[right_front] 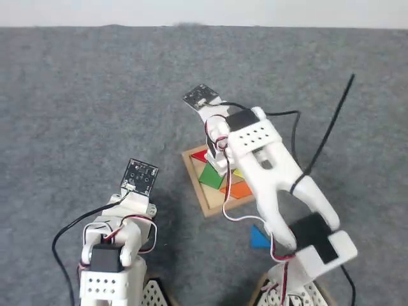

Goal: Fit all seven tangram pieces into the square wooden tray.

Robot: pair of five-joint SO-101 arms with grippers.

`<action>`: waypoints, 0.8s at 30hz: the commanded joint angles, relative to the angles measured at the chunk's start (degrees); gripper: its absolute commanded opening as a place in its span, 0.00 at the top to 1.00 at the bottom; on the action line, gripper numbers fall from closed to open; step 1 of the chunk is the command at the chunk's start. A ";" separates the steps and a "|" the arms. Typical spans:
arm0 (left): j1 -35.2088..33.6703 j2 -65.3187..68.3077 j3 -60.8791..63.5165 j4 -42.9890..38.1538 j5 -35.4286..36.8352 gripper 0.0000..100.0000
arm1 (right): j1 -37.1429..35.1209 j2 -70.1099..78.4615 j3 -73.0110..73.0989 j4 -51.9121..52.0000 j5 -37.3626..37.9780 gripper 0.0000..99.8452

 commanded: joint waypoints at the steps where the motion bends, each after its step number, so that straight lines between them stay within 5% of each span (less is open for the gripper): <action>1: -0.26 -0.97 -0.57 0.18 -0.44 0.98 | -0.75 0.22 -3.43 -1.27 -4.48 0.99; 6: -0.26 -0.97 -0.57 0.18 -0.44 0.98 | -5.23 -1.54 1.23 -3.91 -11.25 0.99; 24: -0.26 -0.97 -0.57 0.18 -0.44 0.98 | -14.11 -10.77 20.04 -15.34 -11.78 0.99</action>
